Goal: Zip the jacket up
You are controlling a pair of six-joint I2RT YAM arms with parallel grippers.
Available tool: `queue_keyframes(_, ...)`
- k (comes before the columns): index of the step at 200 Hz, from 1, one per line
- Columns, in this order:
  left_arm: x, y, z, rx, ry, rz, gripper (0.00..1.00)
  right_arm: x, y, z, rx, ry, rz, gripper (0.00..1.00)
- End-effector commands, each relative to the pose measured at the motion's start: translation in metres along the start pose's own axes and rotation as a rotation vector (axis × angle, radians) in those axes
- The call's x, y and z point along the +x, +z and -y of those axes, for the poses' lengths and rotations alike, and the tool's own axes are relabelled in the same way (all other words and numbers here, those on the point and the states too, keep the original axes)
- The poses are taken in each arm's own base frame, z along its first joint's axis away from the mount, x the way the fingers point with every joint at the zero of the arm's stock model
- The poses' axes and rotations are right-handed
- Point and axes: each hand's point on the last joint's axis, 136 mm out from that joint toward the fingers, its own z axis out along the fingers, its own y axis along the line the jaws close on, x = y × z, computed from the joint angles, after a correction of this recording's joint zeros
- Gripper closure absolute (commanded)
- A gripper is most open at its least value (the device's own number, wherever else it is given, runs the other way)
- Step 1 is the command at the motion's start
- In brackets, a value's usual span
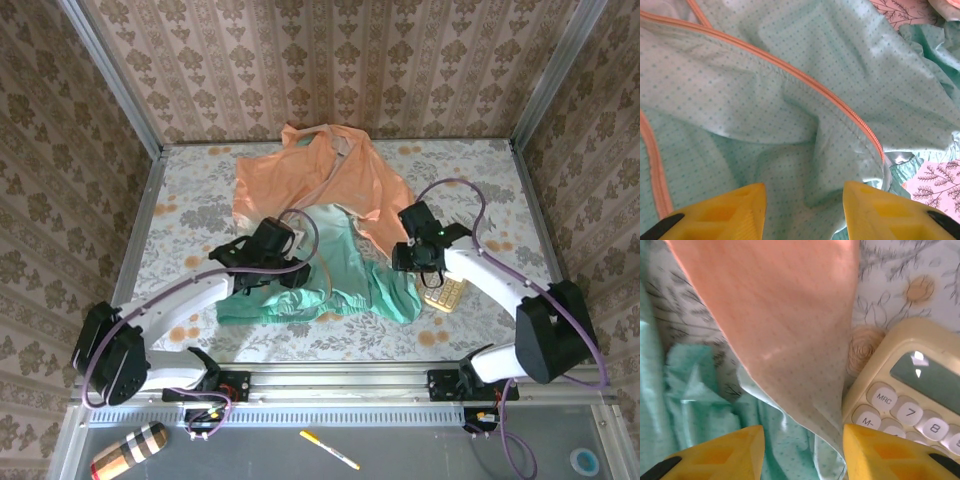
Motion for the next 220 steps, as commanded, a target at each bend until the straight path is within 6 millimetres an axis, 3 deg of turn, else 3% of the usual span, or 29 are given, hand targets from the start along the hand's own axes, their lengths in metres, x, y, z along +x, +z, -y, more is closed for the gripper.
queue_keyframes(1,-0.013,0.002,0.01,0.015,0.027,0.026,0.55,0.02,0.011,-0.003,-0.021,0.001,-0.071,0.57)
queue_keyframes(62,0.004,0.029,0.051,0.052,0.049,-0.024,0.52,0.012,0.008,-0.039,-0.094,-0.046,-0.032,0.58)
queue_keyframes(109,0.013,0.062,0.049,-0.002,0.024,-0.051,0.46,0.013,0.005,-0.057,-0.133,-0.073,-0.018,0.58)
queue_keyframes(128,0.011,0.064,0.046,-0.018,0.026,-0.045,0.6,0.01,-0.002,-0.064,-0.17,-0.08,0.016,0.59)
queue_keyframes(156,0.005,0.053,0.039,-0.047,0.04,-0.012,1.0,0.004,-0.013,-0.068,-0.205,-0.071,0.062,0.59)
queue_keyframes(170,0.002,0.043,0.034,-0.047,0.037,0.005,1.0,0.005,-0.013,-0.073,-0.235,-0.069,0.062,0.6)
queue_keyframes(183,-0.002,0.033,0.03,-0.01,0.013,0.027,1.0,0.0,-0.028,-0.087,-0.327,-0.073,0.103,0.6)
queue_keyframes(220,-0.013,0.005,0.035,0.232,-0.078,0.11,1.0,0.0,-0.059,-0.142,-0.703,-0.148,0.2,0.63)
